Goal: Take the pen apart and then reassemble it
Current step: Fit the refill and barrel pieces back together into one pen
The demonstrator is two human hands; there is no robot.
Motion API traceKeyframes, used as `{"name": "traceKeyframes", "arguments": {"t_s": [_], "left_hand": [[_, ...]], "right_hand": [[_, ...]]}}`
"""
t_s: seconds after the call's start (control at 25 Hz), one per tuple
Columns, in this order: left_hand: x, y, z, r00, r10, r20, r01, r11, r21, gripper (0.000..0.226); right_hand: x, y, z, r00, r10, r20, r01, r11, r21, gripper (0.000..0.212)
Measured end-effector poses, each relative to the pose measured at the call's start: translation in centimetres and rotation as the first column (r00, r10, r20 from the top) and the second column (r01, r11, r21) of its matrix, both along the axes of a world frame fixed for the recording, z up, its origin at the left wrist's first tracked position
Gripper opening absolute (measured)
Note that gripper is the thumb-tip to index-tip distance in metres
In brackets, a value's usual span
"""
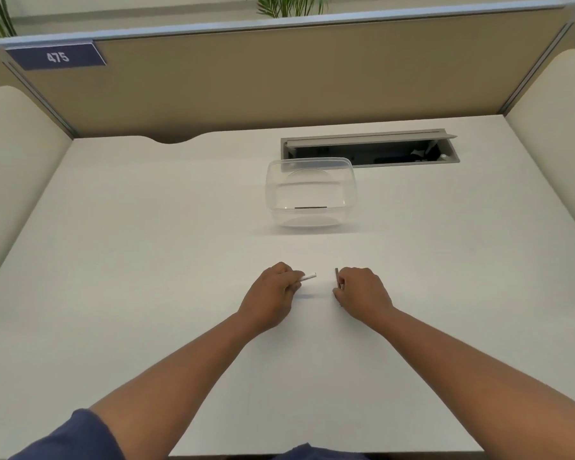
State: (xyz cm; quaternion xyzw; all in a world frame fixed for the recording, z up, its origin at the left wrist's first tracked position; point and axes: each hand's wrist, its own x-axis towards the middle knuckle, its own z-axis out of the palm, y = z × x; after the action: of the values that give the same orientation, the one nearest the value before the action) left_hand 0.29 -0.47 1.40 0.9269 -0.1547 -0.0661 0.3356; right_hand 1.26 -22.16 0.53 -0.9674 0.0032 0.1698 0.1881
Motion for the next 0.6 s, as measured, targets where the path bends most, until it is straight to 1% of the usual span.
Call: {"name": "traceKeyframes", "arguments": {"t_s": [0.16,0.32,0.4,0.44,0.48,0.52,0.6], "left_hand": [[-0.5,-0.1,0.1,0.999,0.044,-0.03,-0.045,0.997,-0.059,0.023],[-0.5,0.0,0.3,0.995,0.061,-0.076,-0.069,0.992,-0.104,0.021],[-0.5,0.1,0.4,0.995,0.061,-0.078,-0.069,0.992,-0.108,0.02],[-0.5,0.2,0.4,0.995,0.064,-0.077,-0.072,0.991,-0.112,0.019],[-0.5,0.2,0.5,0.995,0.07,-0.075,-0.078,0.99,-0.116,0.018],[-0.5,0.2,0.5,0.994,0.077,-0.071,-0.086,0.989,-0.119,0.018],[-0.5,0.2,0.6,0.994,0.094,-0.062,-0.101,0.987,-0.123,0.016]], "right_hand": [[-0.2,0.1,-0.6,1.0,-0.028,0.005,0.028,0.999,-0.026,0.006],[-0.4,0.2,-0.5,0.997,-0.077,-0.002,0.077,0.997,0.005,0.012],[-0.4,0.1,-0.2,0.994,-0.111,-0.004,0.111,0.992,0.051,0.014],[-0.5,0.1,0.0,0.99,-0.142,-0.012,0.142,0.985,0.1,0.014],[-0.5,0.0,0.3,0.981,-0.19,-0.035,0.193,0.964,0.183,0.012],[-0.6,-0.1,0.6,0.966,-0.247,-0.077,0.258,0.921,0.291,0.012],[-0.7,0.0,1.4,0.926,-0.332,-0.181,0.378,0.789,0.485,0.014]]}}
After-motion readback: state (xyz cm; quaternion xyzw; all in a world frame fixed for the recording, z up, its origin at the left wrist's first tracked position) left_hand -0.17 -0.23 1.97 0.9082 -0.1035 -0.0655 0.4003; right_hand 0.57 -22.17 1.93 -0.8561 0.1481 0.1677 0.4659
